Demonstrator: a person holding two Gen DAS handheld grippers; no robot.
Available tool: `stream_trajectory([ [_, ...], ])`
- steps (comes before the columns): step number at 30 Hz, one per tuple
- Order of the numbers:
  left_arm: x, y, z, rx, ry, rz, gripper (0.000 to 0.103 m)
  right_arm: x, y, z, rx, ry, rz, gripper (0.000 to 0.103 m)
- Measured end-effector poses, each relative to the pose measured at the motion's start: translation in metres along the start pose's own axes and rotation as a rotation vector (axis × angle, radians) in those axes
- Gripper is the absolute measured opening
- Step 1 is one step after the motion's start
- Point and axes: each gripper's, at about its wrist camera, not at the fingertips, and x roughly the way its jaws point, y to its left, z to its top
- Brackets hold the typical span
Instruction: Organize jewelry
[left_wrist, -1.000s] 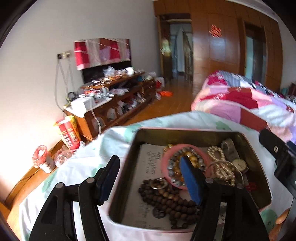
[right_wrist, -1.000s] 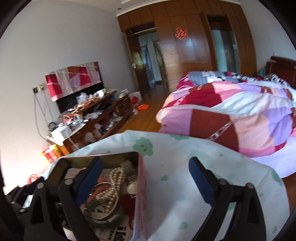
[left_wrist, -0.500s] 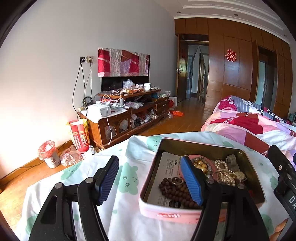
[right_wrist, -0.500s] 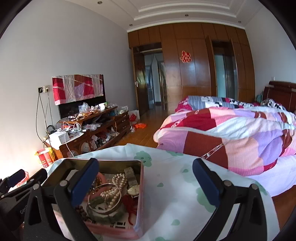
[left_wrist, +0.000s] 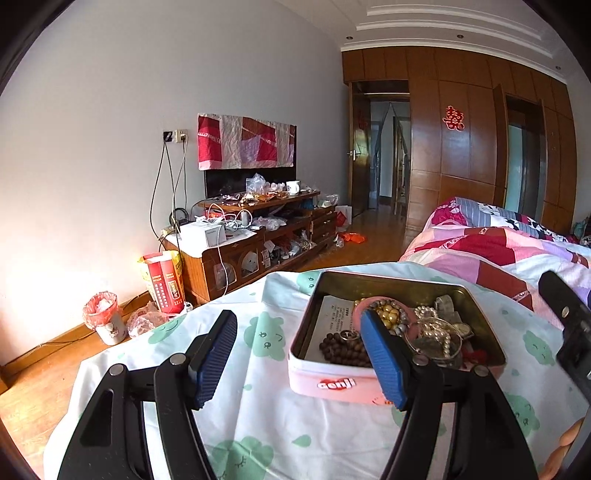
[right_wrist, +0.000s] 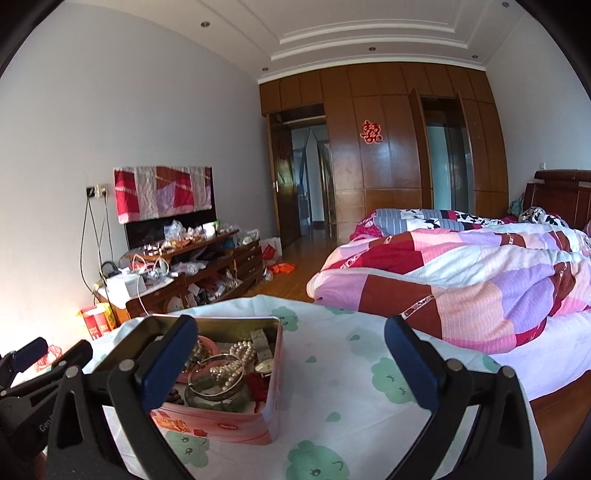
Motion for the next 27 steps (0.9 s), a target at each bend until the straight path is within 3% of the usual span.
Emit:
stream_trajectory([
  [14, -0.023, 0.000, -0.005, 0.011, -0.049, -0.018, 0.070, -0.047, -0.016, -0.005, 0.086, -0.106, 0.029, 0.103],
  [27, -0.019, -0.003, -0.008, 0.023, -0.021, -0.021, 0.070, -0.042, -0.014, -0.006, 0.070, -0.086, 0.033, 0.103],
])
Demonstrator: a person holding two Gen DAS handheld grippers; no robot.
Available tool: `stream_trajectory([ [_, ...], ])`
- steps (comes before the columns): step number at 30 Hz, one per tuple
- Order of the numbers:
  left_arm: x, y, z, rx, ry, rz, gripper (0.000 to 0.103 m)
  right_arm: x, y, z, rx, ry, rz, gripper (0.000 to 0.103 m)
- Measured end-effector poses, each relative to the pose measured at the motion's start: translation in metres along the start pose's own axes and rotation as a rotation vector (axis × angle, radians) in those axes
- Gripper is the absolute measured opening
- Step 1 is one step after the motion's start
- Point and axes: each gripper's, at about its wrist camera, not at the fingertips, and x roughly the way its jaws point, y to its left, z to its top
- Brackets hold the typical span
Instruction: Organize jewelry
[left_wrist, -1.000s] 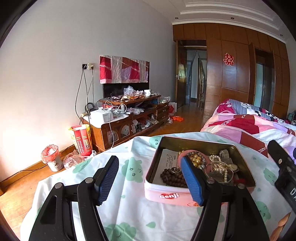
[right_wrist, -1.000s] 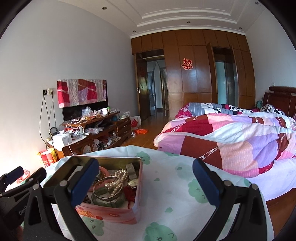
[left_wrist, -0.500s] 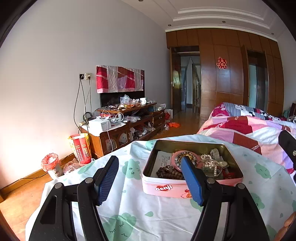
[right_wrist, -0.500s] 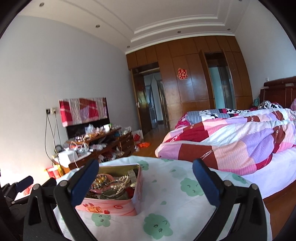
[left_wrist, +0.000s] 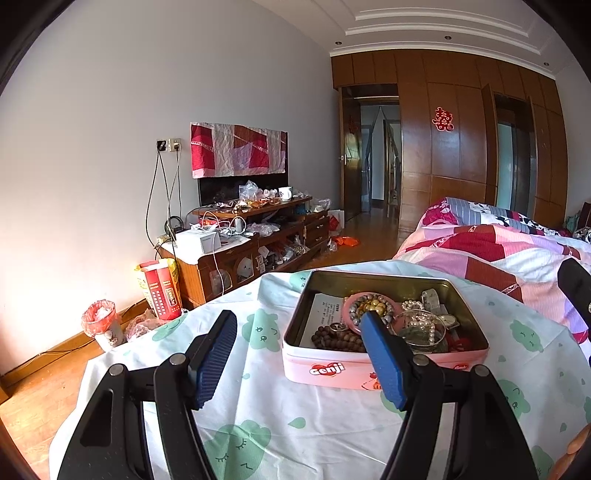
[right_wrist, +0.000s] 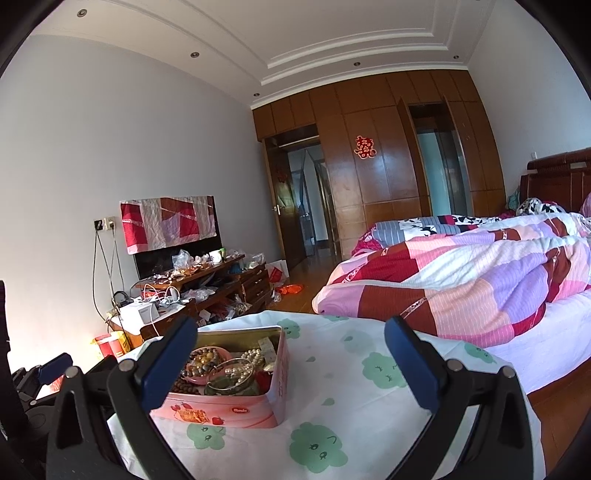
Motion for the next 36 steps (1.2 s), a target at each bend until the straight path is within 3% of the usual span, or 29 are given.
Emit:
stream_trajectory([
  [36, 0.0015, 0.0021, -0.0010, -0.004, 0.009, 0.001, 0.070, -0.0017, 0.0041, 0.0001, -0.017, 0.001, 0.005, 0.103],
])
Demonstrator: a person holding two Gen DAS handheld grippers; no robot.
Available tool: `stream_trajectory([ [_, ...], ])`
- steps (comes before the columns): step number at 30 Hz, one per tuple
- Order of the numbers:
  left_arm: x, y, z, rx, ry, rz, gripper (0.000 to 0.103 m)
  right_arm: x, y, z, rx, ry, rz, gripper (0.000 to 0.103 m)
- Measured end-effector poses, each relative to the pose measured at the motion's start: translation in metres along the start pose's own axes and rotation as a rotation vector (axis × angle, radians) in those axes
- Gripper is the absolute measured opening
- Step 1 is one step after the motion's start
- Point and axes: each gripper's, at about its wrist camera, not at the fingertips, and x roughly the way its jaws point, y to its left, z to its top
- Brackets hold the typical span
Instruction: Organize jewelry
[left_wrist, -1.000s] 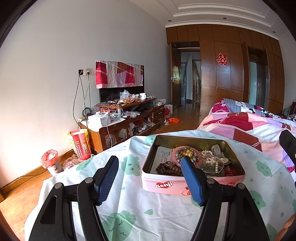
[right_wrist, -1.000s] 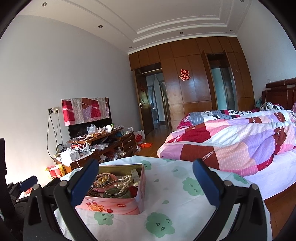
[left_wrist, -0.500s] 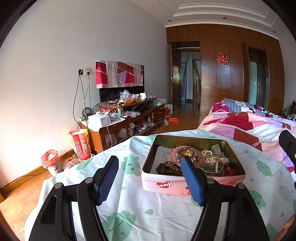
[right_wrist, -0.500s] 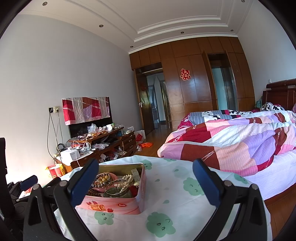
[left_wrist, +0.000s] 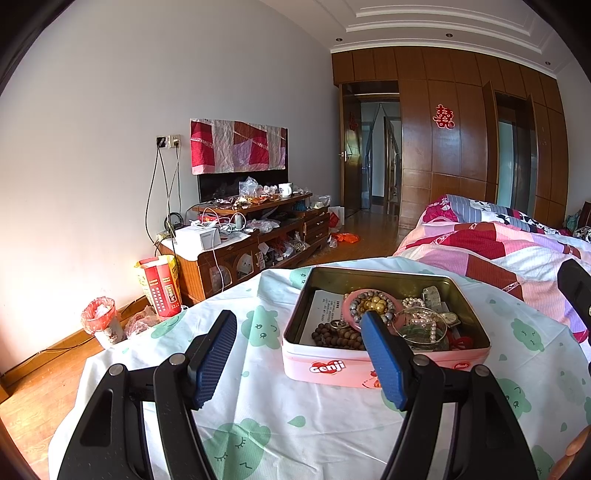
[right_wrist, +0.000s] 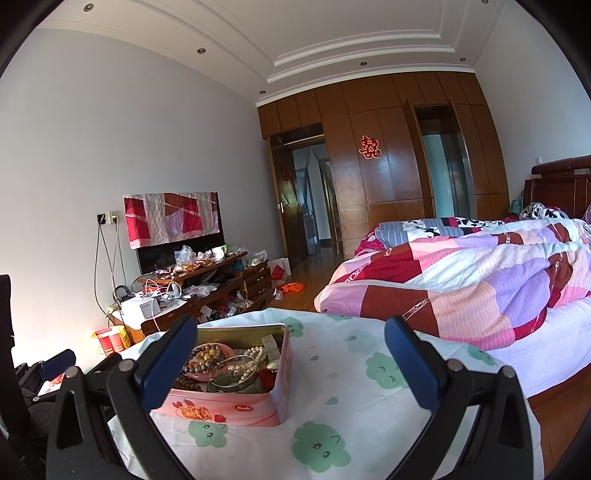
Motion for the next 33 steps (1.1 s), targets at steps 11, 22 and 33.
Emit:
stream_trajectory([
  [11, 0.0021, 0.0004, -0.0032, -0.007, 0.023, 0.008, 0.070, -0.0010, 0.0003, -0.0008, 0.001, 0.002, -0.001, 0.103],
  [22, 0.0027, 0.0011, -0.0035, -0.008, 0.030, 0.020, 0.070, -0.0014, 0.0001, -0.0004, 0.002, 0.002, -0.001, 0.103],
  [33, 0.0042, 0.0016, -0.0027, -0.006, 0.046, 0.031, 0.071, -0.0026, -0.0003, -0.0042, 0.006, 0.010, -0.004, 0.103],
])
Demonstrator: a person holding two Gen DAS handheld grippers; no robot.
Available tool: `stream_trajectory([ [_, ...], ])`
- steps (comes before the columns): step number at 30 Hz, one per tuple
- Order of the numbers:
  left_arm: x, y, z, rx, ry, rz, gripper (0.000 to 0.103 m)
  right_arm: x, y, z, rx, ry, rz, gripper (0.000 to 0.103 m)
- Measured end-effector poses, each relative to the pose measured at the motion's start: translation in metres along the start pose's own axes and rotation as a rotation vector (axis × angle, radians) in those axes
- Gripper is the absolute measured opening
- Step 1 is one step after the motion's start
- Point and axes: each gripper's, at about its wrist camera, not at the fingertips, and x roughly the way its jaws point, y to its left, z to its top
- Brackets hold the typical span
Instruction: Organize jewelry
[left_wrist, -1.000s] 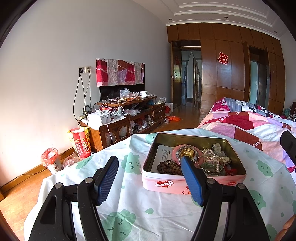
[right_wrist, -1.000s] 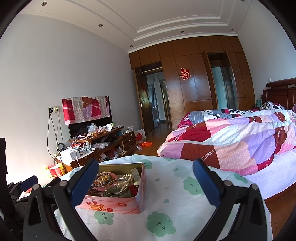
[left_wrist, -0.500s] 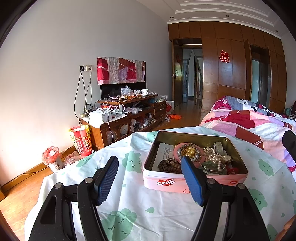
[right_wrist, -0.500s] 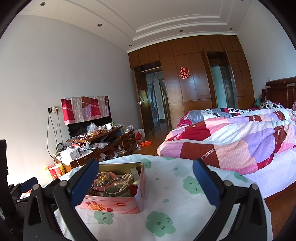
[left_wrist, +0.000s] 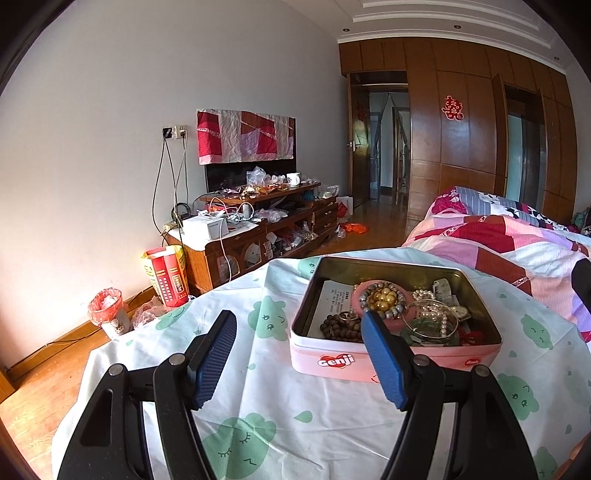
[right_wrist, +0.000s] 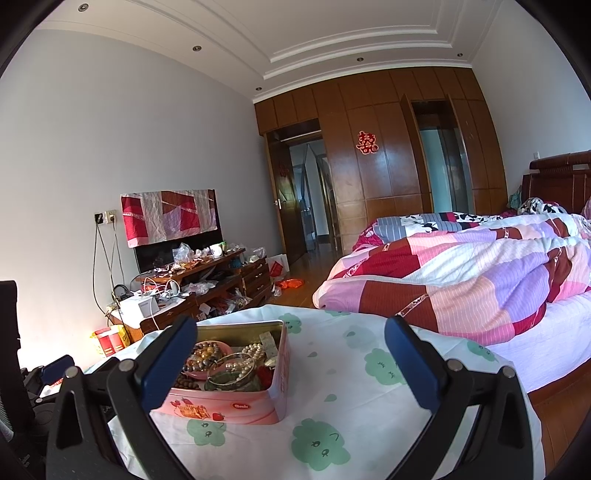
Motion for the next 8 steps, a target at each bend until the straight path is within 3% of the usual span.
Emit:
stream_trajectory([
  [8, 0.0005, -0.0009, 0.0016, 0.008, 0.001, 0.003, 0.071, -0.0019, -0.0011, -0.0044, 0.010, 0.013, -0.011, 0.103],
])
